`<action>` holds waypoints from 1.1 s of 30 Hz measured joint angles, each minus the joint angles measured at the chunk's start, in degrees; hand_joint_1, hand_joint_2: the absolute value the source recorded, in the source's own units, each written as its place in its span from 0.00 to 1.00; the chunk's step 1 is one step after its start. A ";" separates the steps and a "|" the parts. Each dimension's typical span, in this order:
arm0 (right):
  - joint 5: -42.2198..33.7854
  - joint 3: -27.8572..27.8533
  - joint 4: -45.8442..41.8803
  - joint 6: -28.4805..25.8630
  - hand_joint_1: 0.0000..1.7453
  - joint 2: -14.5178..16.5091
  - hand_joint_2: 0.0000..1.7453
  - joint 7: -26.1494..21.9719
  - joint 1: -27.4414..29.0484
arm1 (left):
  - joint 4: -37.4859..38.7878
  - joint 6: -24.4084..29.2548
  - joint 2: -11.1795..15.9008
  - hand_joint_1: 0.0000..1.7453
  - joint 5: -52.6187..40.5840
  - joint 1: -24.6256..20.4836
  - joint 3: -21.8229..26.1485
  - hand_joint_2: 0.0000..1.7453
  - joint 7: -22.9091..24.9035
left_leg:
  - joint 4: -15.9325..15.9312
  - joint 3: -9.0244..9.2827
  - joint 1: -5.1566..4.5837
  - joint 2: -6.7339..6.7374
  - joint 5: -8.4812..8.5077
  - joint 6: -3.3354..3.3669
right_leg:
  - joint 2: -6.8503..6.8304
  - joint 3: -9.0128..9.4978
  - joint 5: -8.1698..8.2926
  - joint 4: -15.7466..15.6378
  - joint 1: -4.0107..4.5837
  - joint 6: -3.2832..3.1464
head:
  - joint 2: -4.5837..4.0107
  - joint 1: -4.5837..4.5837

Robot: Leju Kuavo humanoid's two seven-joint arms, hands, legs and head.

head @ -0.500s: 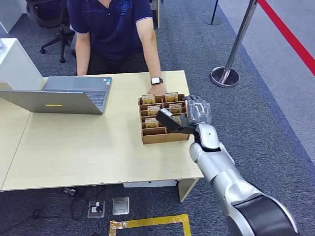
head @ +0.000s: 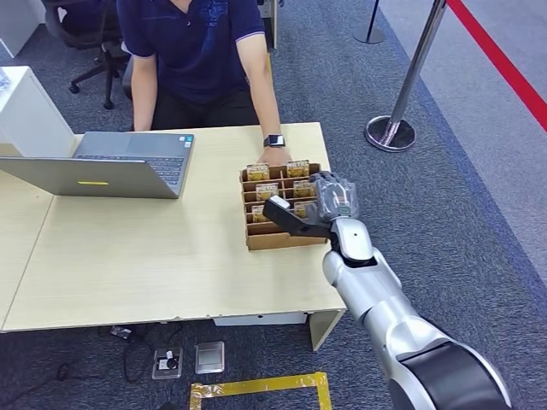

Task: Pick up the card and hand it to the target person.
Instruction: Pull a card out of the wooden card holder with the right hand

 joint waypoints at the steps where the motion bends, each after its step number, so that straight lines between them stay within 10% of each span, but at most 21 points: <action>1: -0.03 0.04 0.10 0.07 0.38 0.19 1.00 -0.19 -0.01 | 0.00 0.05 -0.01 0.00 0.05 0.02 0.00 0.00 -0.03 | 0.00 0.00 0.00 0.00 0.00 0.00 | 0.00 0.00 0.00 0.00 0.00 0.00 | 0.00 0.00; 33: 2.23 3.95 1.75 0.77 0.46 3.16 1.00 1.52 -0.73 | 0.00 1.04 -0.46 0.00 0.74 0.47 0.00 0.00 0.88 | 0.00 0.00 0.00 0.00 0.00 0.00 | 0.00 -0.01 0.00 0.01 0.00 0.00 | 0.00 0.01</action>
